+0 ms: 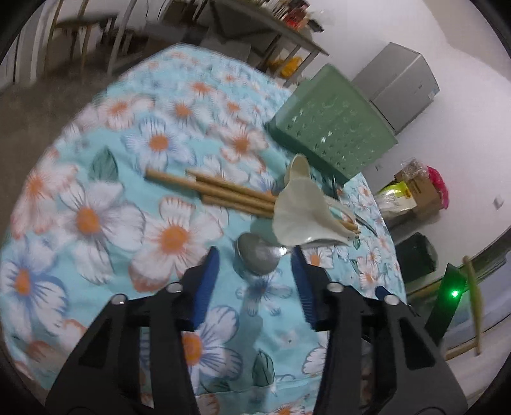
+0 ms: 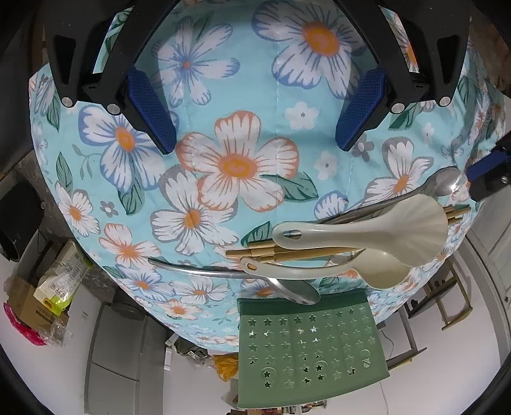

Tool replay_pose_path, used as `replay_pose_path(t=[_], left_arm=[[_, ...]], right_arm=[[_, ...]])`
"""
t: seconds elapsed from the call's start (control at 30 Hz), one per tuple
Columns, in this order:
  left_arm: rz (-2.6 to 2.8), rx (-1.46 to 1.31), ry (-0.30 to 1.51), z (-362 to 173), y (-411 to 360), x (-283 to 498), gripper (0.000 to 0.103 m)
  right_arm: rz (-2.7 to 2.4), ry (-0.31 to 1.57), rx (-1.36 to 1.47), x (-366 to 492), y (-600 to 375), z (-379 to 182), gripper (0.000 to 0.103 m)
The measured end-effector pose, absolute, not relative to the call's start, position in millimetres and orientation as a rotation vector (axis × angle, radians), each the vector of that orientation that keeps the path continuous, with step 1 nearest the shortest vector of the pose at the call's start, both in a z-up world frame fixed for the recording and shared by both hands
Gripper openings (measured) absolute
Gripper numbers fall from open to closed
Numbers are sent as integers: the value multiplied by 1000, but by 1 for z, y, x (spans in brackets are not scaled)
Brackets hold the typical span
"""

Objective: Organize utensils

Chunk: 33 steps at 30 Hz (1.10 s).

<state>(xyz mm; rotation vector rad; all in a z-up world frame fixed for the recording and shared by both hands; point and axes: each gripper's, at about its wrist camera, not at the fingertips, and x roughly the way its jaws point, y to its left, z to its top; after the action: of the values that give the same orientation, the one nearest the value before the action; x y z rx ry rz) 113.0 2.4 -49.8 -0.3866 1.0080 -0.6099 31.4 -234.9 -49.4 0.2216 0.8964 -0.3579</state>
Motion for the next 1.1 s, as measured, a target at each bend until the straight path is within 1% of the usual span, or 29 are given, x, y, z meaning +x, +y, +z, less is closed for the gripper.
replay_pose_path(t=[0.03,0.1,0.17,0.3,0.37,0.43,0.6,0.67,0.9,1.1], left_arm=[[-619,-403,1029,-53,3,115,34],[-635,-444,1058,-60,5,118,33],[-658,-498,1090,-69,4,121,29],[-676,-591,1103,-82,2,132,26],[-682,-627,1113,-84,2,136,21],[-685,-648,1117,-87,1,139,17],[-669,-655,1107,-89,-5,142,12],[-647,-616,1094,-87,-8,140,6],[-608,-513,1054,-74,-15,130,6],[-596,-508,1026,-67,16,115,5]], right_arm=[[-358,895,218,31,-235,-49,98],[-356,892,217,31,-234,-50,98],[-353,888,217,31,-235,-50,98],[-350,885,214,31,-235,-50,98],[-345,883,216,31,-235,-50,98],[-344,875,215,30,-235,-50,98],[-339,858,214,28,-235,-50,98],[-335,855,216,27,-235,-50,98],[-286,826,176,18,-234,-51,98],[-279,861,179,12,-240,-44,98]])
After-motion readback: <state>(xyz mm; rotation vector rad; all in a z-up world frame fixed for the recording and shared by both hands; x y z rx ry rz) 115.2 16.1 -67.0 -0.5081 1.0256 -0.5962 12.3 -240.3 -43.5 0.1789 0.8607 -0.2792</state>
